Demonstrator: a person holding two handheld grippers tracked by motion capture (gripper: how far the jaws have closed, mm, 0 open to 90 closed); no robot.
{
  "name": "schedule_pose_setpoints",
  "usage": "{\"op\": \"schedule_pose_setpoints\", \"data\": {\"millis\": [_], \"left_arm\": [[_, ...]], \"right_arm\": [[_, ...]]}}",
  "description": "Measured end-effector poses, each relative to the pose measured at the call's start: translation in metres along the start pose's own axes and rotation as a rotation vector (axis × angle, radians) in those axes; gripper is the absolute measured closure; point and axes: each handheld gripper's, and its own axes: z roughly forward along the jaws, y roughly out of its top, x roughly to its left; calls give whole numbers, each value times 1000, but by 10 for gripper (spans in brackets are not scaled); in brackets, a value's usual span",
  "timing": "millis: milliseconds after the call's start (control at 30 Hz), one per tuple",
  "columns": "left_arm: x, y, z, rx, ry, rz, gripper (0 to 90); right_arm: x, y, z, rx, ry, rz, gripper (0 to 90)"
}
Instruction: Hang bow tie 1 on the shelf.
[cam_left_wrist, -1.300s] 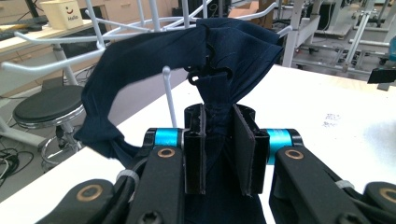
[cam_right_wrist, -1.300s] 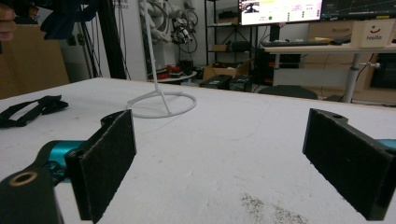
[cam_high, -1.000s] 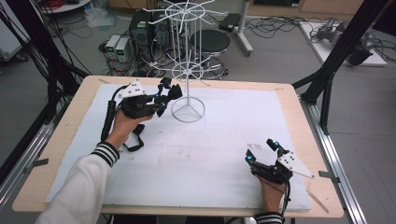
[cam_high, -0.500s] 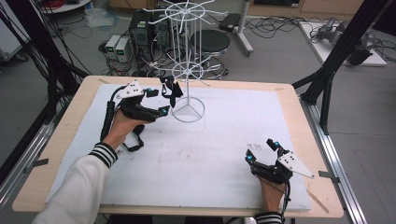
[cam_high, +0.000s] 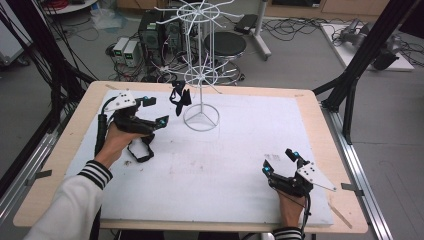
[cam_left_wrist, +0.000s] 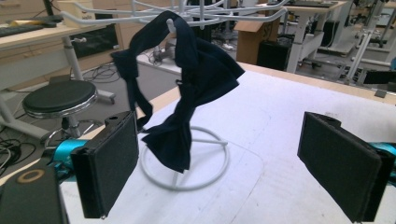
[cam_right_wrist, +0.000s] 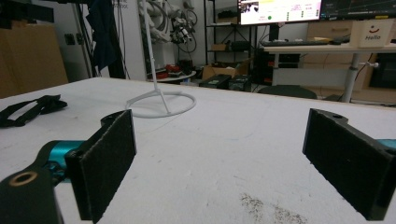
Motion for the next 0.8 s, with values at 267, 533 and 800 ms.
{"op": "schedule_pose_setpoints", "data": {"millis": [267, 533, 800], "left_arm": [[2, -10, -34, -48, 35, 3, 130], [-1, -28, -66, -85, 83, -16, 130], [-5, -41, -86, -107, 91, -50, 130]], "right_arm": [[0, 0, 0, -2, 0, 2, 90], [0, 0, 0, -5, 2, 0, 90], [0, 0, 0, -2, -1, 2, 90]]}}
